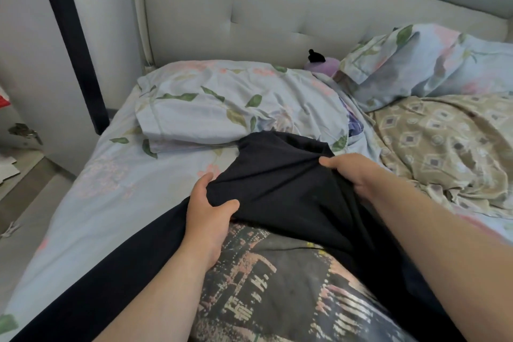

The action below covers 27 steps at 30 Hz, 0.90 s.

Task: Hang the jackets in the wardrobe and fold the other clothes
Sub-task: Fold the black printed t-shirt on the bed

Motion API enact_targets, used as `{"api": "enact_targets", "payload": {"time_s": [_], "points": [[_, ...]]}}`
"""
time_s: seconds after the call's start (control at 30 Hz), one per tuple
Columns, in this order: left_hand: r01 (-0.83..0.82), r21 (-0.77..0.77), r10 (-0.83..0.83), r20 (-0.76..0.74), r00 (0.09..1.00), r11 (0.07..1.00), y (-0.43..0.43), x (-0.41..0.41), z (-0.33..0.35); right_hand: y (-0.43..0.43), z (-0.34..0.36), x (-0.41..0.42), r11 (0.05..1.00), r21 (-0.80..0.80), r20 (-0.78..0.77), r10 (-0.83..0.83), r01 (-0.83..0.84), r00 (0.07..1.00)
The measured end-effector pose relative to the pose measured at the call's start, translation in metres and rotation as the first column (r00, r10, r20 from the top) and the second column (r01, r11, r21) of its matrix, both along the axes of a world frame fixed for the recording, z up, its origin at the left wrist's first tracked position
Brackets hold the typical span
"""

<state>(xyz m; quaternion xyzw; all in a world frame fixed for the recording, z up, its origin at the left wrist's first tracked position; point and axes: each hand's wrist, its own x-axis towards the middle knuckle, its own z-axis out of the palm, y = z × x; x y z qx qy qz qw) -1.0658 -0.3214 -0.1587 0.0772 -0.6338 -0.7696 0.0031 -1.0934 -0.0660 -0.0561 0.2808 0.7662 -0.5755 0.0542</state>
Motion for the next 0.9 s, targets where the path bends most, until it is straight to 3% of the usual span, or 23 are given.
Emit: {"api": "enact_targets", "payload": {"time_s": [0.07, 0.13, 0.23, 0.3, 0.37, 0.43, 0.5, 0.53, 0.67, 0.8, 0.83, 0.9], "points": [[0.0, -0.004, 0.0, 0.002, 1.0, 1.0, 0.001, 0.0, -0.002, 0.0, -0.012, 0.003, 1.0, 0.002, 0.091, 0.017, -0.017, 0.996], [0.01, -0.001, -0.01, -0.003, 1.0, 1.0, 0.0, 0.0, -0.003, -0.002, -0.019, 0.01, 0.997, 0.075, 0.048, 0.026, -0.029, 0.999], [0.013, -0.003, -0.013, -0.022, 1.0, 1.0, 0.0, 0.001, -0.002, 0.009, -0.013, 0.036, 0.99, 0.033, -0.023, 0.138, -0.138, 0.99], [0.011, -0.041, -0.012, -0.038, 0.999, 0.999, 0.0, 0.001, -0.001, 0.02, -0.007, 0.068, 0.945, 0.237, -0.059, 0.244, -0.224, 0.968], [0.014, -0.086, -0.018, -0.055, 0.998, 0.996, 0.001, 0.003, -0.001, 0.036, -0.006, 0.11, 0.82, 0.505, -0.051, 0.339, -0.269, 0.94], [0.006, -0.144, -0.017, -0.071, 0.997, 0.99, 0.003, 0.004, 0.0, 0.054, -0.006, 0.154, 0.592, 0.739, 0.058, 0.42, -0.322, 0.906], [-0.003, -0.242, -0.017, -0.083, 0.996, 0.97, 0.005, 0.006, 0.004, 0.071, -0.011, 0.194, 0.369, 0.833, 0.218, 0.467, -0.413, 0.857], [0.007, -0.311, -0.035, -0.085, 0.996, 0.951, 0.006, 0.008, 0.006, 0.075, -0.016, 0.21, 0.326, 0.832, 0.265, 0.476, -0.448, 0.839], [0.242, -0.618, -0.275, 0.043, 0.96, 0.748, 0.019, 0.025, 0.026, 0.077, -0.038, 0.234, 0.3, 0.846, 0.276, 0.46, -0.441, 0.844], [0.069, -0.608, -0.035, 0.068, 0.997, 0.791, 0.053, 0.064, 0.05, 0.075, -0.043, 0.229, 0.352, 0.876, 0.147, 0.459, -0.331, 0.876], [0.062, -0.654, 0.001, 0.096, 0.995, 0.754, 0.069, 0.078, 0.054, 0.077, -0.044, 0.23, 0.372, 0.876, 0.112, 0.463, -0.307, 0.879], [0.075, -0.82, -0.019, 0.078, 0.997, 0.568, 0.1, 0.105, 0.057, 0.079, -0.048, 0.232, 0.396, 0.874, 0.071, 0.469, -0.281, 0.881]]}}
